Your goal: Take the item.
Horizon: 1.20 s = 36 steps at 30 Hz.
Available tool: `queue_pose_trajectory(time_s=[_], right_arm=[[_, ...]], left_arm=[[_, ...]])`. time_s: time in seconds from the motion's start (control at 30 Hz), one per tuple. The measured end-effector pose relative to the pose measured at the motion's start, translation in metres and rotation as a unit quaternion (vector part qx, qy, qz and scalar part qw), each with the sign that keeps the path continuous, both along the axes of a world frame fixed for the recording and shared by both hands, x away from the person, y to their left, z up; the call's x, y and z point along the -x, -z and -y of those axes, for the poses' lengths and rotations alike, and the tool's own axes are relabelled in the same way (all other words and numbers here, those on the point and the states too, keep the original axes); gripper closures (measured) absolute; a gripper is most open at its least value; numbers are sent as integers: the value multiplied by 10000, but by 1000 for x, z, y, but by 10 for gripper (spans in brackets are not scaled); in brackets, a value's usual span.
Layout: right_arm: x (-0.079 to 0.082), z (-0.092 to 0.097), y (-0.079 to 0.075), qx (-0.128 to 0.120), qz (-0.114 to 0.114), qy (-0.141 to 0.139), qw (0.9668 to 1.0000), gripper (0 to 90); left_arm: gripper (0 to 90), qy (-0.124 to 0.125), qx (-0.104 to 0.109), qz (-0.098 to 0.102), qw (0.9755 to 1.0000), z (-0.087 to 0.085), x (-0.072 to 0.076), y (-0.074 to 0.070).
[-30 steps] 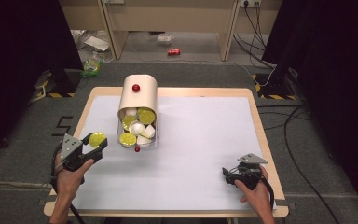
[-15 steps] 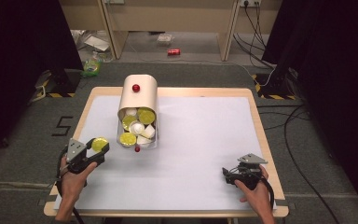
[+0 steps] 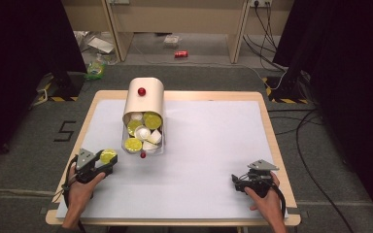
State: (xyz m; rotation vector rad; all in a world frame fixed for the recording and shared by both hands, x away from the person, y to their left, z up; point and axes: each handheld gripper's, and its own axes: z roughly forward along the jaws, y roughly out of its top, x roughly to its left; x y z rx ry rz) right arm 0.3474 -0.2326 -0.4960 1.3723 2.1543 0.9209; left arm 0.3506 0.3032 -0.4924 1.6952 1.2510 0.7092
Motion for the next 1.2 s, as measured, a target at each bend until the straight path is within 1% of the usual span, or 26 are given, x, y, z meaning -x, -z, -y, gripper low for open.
queue_pose_trajectory(time_s=[0.1, 0.37, 0.4, 0.47, 0.5, 0.53, 0.57, 0.67, 0.8, 0.83, 0.87, 0.9, 0.97, 1.0, 1.03, 1.1, 1.2], right_arm=[[0, 0, 0, 8, 1, -5, 10000, 148], [0, 0, 0, 10, 1, -6, 10000, 148], [0, 0, 0, 21, 10, -21, 10000, 148], [0, 0, 0, 20, 13, -20, 10000, 148], [0, 0, 0, 9, 2, -5, 10000, 148], [0, 0, 0, 9, 2, -5, 10000, 148], [0, 0, 0, 8, 2, -5, 10000, 148], [0, 0, 0, 21, 9, -21, 10000, 148], [0, 0, 0, 22, 11, -23, 10000, 148], [0, 0, 0, 22, 11, -23, 10000, 148], [0, 0, 0, 22, 11, -23, 10000, 148], [0, 0, 0, 21, 10, -24, 10000, 148], [0, 0, 0, 21, 9, -23, 10000, 148], [0, 0, 0, 22, 9, -22, 10000, 148], [0, 0, 0, 22, 9, -22, 10000, 148], [0, 0, 0, 23, 12, -23, 10000, 148], [0, 0, 0, 22, 11, -24, 10000, 148]], left_arm=[[400, 30, -32, -78, 10000, 2, 0, 4], [400, 28, -47, -124, 9999, 2, 0, 6], [400, 31, -66, -170, 9998, 2, -1, 6], [400, 34, -72, -195, 9998, 2, -1, 6], [400, 70, -92, -287, 9995, 2, -2, 6], [399, 70, -92, -287, 9995, 2, -2, 6], [399, 91, -125, -370, 9992, 3, -3, 6], [395, 88, -146, -414, 9990, 3, -3, 7], [380, 81, -117, -511, 9986, 2, -4, 7], [304, 108, -108, -512, 9986, 2, -5, 7], [271, 108, -108, -512, 9986, 2, -5, 7], [271, 117, -107, -497, 9986, 2, -4, 7], [213, 168, -108, -436, 9989, 2, -3, 7], [166, 162, -137, -360, 9991, 3, -1, 7], [152, 162, -137, -360, 9991, 3, -1, 7], [155, 198, -153, -298, 9992, 3, 0, 6], [153, 212, -173, -271, 9993, 4, 3, 6]])
